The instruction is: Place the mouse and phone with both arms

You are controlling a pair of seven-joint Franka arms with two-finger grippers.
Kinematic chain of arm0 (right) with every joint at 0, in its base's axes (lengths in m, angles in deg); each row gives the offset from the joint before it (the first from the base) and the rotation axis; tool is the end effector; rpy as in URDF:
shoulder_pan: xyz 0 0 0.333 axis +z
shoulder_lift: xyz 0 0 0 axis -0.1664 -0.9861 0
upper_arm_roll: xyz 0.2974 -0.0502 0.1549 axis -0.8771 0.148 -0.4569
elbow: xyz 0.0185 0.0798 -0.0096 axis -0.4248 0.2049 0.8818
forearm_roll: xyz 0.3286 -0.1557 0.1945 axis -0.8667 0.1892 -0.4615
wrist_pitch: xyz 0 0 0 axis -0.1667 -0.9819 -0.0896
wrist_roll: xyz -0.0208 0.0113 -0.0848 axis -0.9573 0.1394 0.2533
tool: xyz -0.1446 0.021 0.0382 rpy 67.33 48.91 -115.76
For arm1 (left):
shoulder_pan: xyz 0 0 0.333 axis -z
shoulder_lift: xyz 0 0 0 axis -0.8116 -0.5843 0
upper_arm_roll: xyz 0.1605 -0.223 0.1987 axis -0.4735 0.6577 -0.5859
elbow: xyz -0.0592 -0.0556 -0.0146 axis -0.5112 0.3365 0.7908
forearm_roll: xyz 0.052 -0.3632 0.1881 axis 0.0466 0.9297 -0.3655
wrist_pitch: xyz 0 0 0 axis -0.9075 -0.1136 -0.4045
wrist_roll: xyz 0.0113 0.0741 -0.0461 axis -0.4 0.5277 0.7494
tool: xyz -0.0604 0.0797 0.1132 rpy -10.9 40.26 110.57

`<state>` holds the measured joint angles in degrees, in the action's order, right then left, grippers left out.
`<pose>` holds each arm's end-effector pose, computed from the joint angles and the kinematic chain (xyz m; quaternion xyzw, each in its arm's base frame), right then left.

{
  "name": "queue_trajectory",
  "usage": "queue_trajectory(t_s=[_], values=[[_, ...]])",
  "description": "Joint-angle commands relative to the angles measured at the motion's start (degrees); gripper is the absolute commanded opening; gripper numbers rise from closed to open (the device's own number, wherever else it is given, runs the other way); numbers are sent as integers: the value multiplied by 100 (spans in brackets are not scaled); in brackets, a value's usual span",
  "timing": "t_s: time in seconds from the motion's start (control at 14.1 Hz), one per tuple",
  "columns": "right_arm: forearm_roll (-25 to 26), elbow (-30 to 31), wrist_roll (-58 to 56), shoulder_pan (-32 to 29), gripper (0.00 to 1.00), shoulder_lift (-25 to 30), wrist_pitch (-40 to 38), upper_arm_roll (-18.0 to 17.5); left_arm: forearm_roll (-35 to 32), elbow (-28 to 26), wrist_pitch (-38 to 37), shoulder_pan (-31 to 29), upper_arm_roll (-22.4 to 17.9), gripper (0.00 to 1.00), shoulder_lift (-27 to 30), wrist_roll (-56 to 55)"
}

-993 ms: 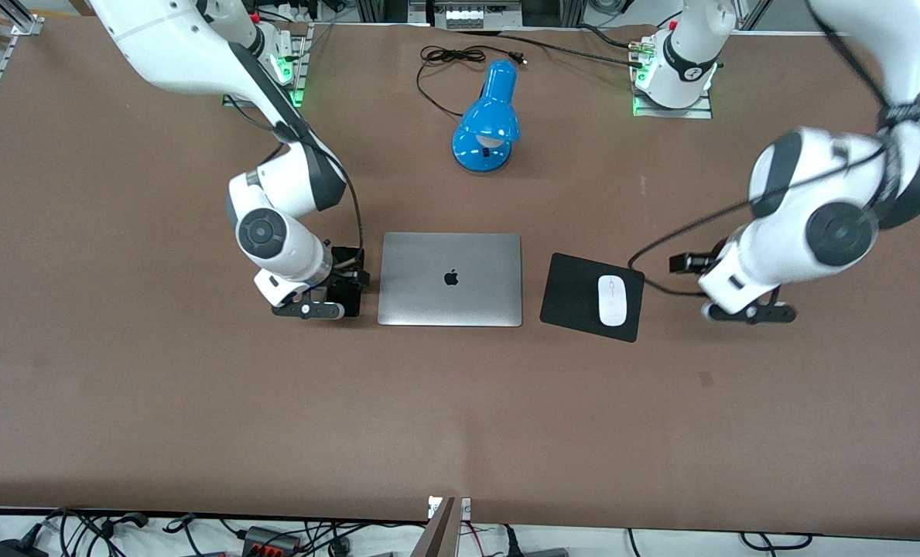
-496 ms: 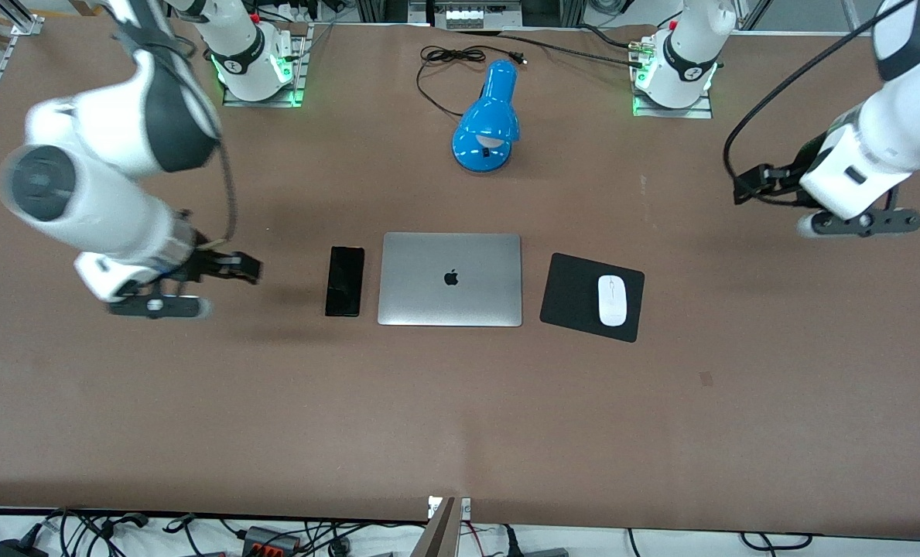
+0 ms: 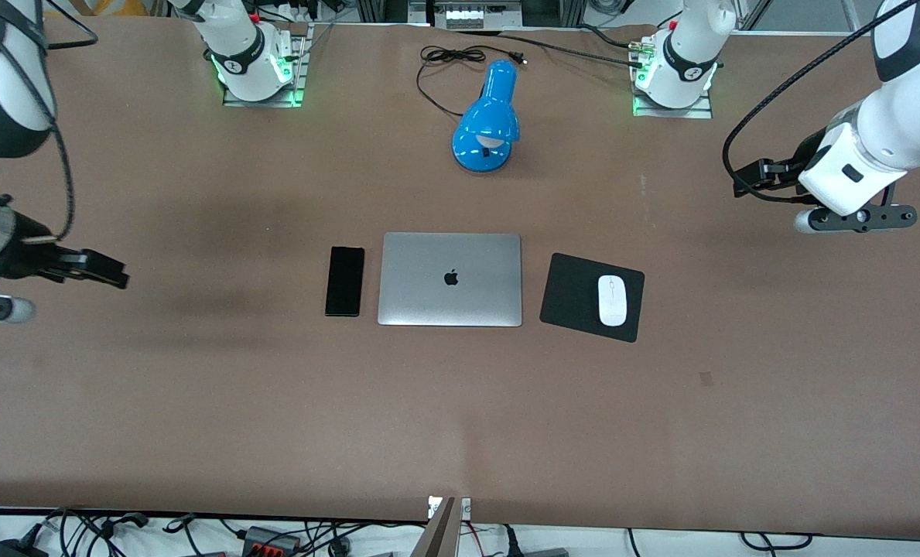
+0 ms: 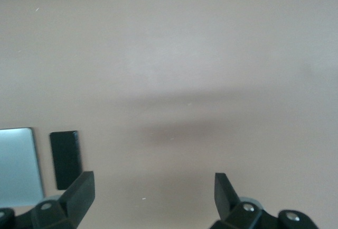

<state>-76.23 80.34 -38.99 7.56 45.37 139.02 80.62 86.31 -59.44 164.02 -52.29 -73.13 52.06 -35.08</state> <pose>0.6819 -0.0091 0.5276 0.9988 -0.0458 0.0122 0.0093 0.5552 -0.0665 0.5275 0.9932 0.0335 -0.1117 0.0064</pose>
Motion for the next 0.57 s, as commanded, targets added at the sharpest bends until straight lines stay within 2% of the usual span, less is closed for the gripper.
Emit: queue_trajectory(t_s=[0.0, 0.14, 0.28, 0.35, 0.5], values=[[-97, -20, -442, 465, 100, 292, -54, 657, 130, -797, 549, -91, 57, 100, 593, 123], [-80, -11, -558, 439, 100, 468, -114, 675, 139, -853, 781, -186, 13, 100, 603, 823], [-80, 120, -828, 378, 100, 609, -124, 683, 165, -626, 877, -196, 13, 100, 490, 870], [-89, 321, -935, 360, 100, 705, -54, 683, 166, -398, 817, -196, 57, 100, 393, 844], [-80, 917, -953, 386, 100, 1012, 288, 675, 166, -351, 781, -205, 66, 100, 392, 853]])
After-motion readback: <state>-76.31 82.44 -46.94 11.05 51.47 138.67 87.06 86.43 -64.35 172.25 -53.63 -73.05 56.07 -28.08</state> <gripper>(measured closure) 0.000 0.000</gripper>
